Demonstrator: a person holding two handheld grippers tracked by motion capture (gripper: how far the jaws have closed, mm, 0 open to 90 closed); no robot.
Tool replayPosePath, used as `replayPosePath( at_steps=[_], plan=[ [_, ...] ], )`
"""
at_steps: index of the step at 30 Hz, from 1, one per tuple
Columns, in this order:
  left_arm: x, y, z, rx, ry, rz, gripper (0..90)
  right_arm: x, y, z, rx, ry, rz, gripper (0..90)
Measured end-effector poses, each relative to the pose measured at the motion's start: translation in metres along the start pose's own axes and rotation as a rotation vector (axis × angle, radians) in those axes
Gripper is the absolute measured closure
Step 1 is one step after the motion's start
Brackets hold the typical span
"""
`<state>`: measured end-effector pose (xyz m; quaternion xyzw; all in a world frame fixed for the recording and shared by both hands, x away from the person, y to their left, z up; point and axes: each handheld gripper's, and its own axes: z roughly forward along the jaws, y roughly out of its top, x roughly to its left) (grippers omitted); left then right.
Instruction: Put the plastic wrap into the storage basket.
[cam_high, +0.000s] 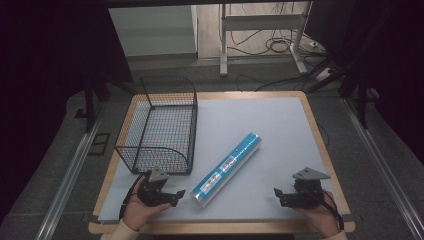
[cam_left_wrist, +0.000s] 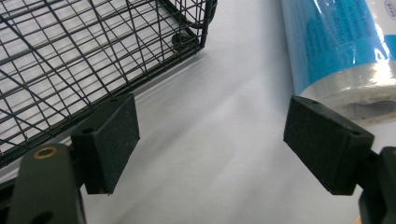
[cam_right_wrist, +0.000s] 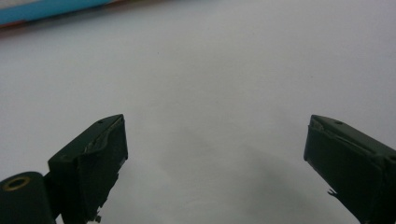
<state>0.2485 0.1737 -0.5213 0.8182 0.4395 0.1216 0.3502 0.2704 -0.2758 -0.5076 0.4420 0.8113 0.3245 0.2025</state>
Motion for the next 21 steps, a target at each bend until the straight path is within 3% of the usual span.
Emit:
replayPosePath(
  at_steps=[21],
  plan=[
    [-0.004,0.0039,-0.0046,-0.014,-0.001,0.012,17.9,0.0017,-0.0018,-0.0007,0.009,0.008,-0.023,7.8]
  ],
)
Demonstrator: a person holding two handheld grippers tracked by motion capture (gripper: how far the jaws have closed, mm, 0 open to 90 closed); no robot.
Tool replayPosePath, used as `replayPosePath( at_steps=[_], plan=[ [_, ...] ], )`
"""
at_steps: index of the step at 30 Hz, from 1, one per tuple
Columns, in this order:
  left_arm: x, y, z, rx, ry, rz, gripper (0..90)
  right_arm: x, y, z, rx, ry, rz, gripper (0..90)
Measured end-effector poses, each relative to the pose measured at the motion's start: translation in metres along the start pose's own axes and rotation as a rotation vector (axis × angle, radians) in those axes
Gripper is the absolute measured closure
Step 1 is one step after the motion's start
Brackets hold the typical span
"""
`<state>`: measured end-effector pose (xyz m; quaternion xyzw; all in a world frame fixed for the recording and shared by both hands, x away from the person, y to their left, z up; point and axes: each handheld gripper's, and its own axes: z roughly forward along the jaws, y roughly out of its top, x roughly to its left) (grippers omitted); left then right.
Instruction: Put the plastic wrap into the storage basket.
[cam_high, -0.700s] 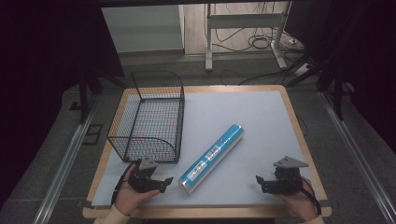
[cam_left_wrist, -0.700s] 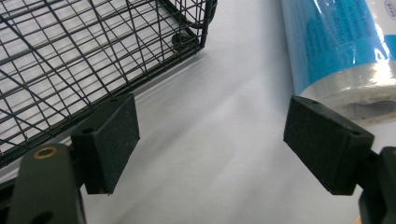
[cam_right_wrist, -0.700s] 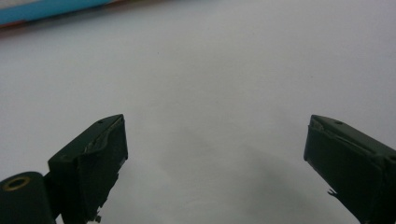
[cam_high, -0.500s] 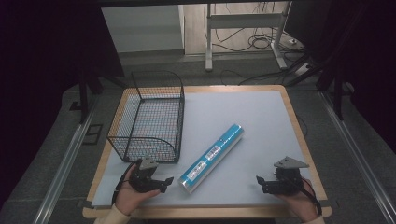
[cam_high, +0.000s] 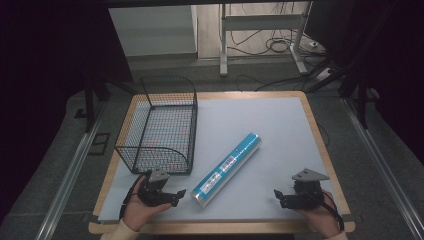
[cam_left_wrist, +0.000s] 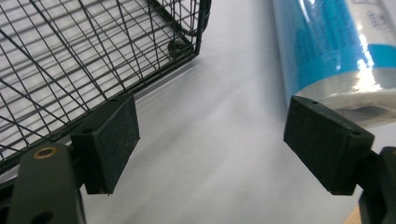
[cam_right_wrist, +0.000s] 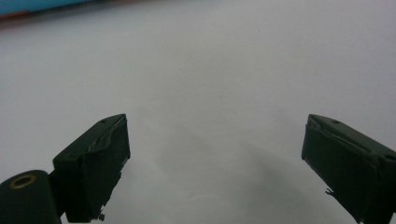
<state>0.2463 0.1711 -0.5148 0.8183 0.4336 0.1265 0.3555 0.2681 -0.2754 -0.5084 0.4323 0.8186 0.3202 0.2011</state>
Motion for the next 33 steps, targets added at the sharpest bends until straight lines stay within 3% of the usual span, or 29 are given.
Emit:
replayPosePath(
  at_steps=[4,5,9,12,20,33],
  plan=[
    [-0.003,0.002,-0.004,-0.012,-0.022,-0.012,17.9,0.0,0.0,0.0,-0.007,0.007,0.007,7.8],
    [-0.004,0.004,-0.007,-0.018,-0.05,-0.016,17.8,0.0,0.0,0.0,-0.009,0.008,0.013,7.8],
    [-0.007,0.006,-0.01,-0.024,-0.049,-0.008,17.9,0.001,0.0,0.0,-0.006,0.012,0.008,7.8],
    [-0.008,0.009,-0.013,-0.032,-0.049,-0.025,18.1,0.001,0.0,0.0,-0.009,0.021,0.006,7.7],
    [-0.021,0.027,-0.028,-0.069,-0.047,0.0,19.0,0.001,0.0,-0.001,-0.022,0.03,0.002,7.8],
    [-0.033,0.039,-0.029,-0.048,-0.048,0.024,20.1,0.004,0.0,-0.002,-0.026,0.031,-0.01,7.9]
  ],
)
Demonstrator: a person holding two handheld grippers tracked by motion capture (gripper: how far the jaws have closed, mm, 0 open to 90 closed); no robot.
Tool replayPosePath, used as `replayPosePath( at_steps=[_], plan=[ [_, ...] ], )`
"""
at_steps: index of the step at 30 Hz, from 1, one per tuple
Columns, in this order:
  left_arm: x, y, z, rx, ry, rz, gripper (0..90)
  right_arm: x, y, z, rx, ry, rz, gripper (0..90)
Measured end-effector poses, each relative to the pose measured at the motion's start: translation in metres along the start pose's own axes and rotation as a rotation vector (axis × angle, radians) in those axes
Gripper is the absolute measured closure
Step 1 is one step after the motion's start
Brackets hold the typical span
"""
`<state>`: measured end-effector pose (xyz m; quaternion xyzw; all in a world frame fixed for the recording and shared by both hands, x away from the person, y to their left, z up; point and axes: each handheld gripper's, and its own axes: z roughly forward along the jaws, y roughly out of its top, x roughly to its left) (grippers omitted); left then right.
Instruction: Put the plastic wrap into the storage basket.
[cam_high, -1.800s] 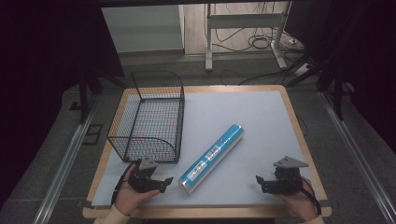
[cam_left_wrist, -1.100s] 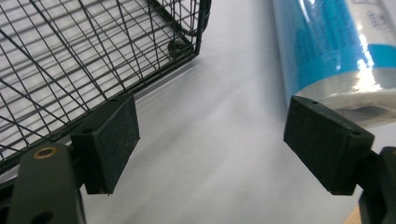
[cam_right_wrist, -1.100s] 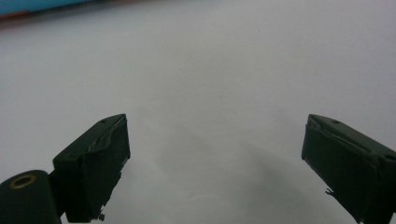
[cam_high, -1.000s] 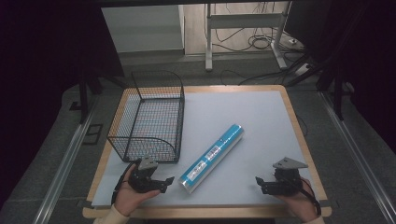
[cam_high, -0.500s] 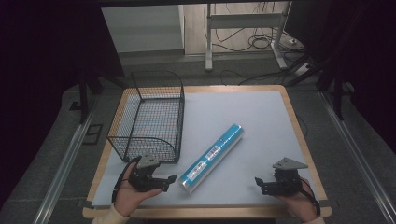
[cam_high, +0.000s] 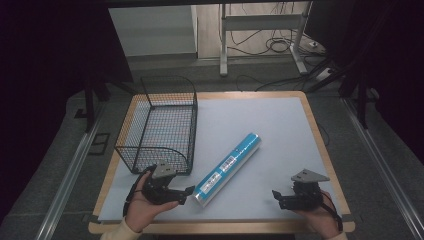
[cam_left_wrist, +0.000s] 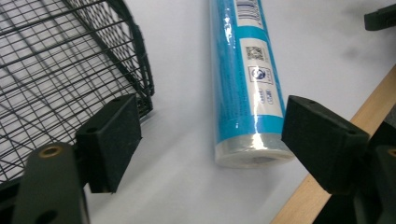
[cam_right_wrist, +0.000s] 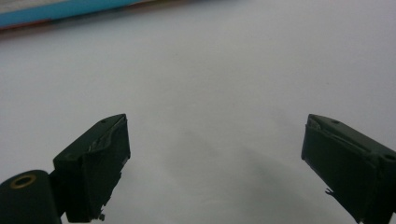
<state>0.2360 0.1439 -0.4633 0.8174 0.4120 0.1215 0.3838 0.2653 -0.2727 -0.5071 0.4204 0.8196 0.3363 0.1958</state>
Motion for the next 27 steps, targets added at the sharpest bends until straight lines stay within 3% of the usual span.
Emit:
replayPosePath(
  at_steps=[13,27],
  plan=[
    [-0.014,0.025,0.007,0.035,-0.019,0.053,20.5,0.003,-0.001,0.0,0.0,0.001,-0.007,8.0],
    [-0.02,0.045,0.02,0.045,-0.026,0.069,19.9,0.004,-0.001,0.0,-0.001,0.0,-0.013,8.0]
  ],
)
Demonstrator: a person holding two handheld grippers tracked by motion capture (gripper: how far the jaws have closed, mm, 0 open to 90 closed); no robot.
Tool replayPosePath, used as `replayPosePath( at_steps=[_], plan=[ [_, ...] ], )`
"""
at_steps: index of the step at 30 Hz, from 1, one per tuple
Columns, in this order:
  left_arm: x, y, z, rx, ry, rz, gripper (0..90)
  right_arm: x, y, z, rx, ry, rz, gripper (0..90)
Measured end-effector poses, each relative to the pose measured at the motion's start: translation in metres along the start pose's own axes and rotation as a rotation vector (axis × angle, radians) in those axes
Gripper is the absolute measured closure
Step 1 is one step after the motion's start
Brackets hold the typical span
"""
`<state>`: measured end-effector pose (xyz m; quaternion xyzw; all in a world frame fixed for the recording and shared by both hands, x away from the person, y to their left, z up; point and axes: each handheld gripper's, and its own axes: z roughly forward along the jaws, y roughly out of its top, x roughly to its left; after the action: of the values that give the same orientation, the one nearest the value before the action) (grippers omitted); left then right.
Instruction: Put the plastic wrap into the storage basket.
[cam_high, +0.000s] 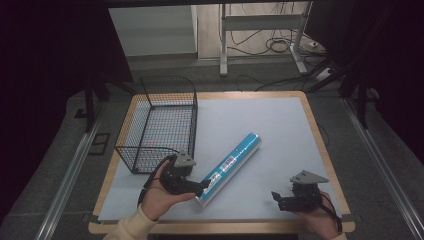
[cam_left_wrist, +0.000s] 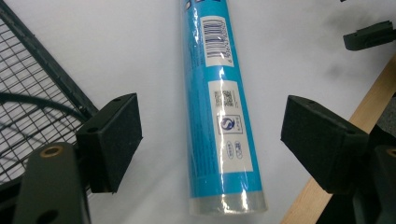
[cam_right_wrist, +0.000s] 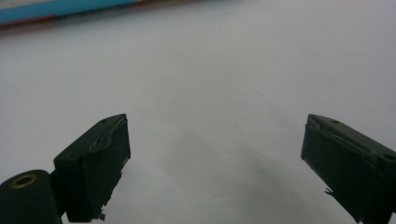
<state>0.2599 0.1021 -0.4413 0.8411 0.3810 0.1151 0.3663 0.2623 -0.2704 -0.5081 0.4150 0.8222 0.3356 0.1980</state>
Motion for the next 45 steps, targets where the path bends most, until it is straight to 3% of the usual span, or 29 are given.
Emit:
replayPosePath(
  at_steps=[20,26,45],
  plan=[
    [-0.006,0.025,0.027,0.047,-0.028,0.038,20.2,0.0,-0.001,0.0,0.003,-0.006,-0.004,8.1],
    [-0.006,0.034,0.041,0.086,-0.058,0.024,20.1,0.0,-0.001,0.0,0.003,-0.005,-0.009,8.1],
    [-0.01,0.058,0.076,0.17,-0.062,0.044,20.0,0.0,0.0,-0.001,-0.008,-0.003,-0.015,8.1]
  ],
)
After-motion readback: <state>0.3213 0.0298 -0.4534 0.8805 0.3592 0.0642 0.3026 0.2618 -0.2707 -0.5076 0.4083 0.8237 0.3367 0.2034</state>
